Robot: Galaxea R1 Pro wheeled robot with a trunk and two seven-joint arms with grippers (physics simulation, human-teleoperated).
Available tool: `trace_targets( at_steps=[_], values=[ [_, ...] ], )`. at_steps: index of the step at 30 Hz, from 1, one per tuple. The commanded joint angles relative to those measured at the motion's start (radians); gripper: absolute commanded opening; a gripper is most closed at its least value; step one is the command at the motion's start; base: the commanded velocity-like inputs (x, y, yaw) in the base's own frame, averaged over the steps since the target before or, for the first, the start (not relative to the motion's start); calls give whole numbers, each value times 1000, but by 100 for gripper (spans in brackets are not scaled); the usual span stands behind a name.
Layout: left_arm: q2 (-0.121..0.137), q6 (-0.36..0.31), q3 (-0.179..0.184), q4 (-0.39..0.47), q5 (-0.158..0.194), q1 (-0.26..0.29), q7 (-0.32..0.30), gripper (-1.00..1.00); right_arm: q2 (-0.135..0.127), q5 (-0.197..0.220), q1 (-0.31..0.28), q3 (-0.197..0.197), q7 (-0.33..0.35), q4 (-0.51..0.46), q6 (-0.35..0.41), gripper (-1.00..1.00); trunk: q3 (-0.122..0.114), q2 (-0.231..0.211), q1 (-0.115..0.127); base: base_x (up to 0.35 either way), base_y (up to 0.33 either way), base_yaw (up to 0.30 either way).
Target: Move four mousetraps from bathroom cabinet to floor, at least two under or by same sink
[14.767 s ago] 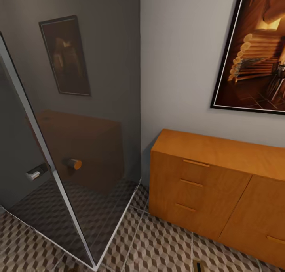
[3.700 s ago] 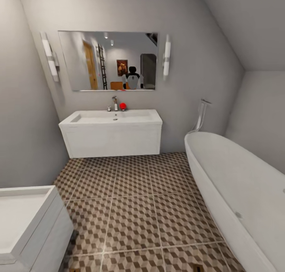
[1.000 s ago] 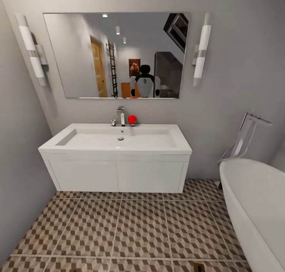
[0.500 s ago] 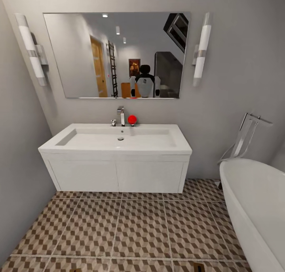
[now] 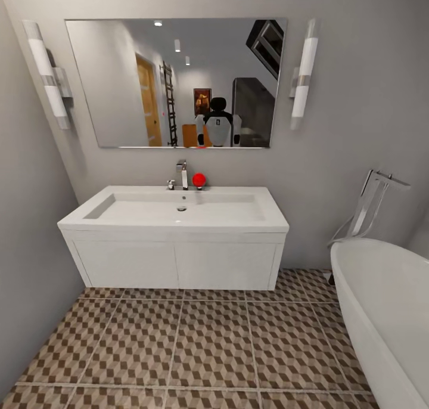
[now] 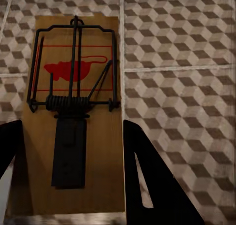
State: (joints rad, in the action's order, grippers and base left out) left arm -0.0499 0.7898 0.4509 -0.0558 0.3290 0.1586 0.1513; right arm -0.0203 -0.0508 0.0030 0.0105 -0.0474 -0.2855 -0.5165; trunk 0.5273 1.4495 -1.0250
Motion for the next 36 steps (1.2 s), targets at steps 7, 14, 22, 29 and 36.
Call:
trace_targets(
  at_steps=[7, 14, 22, 29, 36],
  values=[
    [-7, -32, 8, 11, -20, -38, 10, -100, 1, -7, 40, 2, -5, -16, -7, -100, 1, 0, 0, 0, 0, 0],
    [-4, -68, 8, 50, -40, -58, 15, -100, 2, -8, 80, 4, -5, -55, -4, -100, 1, 0, 0, 0, 0, 0],
    [-4, -109, 9, 95, -65, -58, 12, -100, 2, -8, 115, 6, -2, -96, -8, -100, 1, 0, 0, 0, 0, 0],
    [-6, -518, 5, 127, -168, -57, 15, -100, 0, -9, 113, 3, -6, -115, -5, -100, 1, 0, 0, 0, 0, 0],
    [35, -942, -1, 583, -168, -56, 19, -100, -1, -9, 79, 1, -64, -415, 294, -100, 1, 0, 0, 0, 0, 0]
  ],
)
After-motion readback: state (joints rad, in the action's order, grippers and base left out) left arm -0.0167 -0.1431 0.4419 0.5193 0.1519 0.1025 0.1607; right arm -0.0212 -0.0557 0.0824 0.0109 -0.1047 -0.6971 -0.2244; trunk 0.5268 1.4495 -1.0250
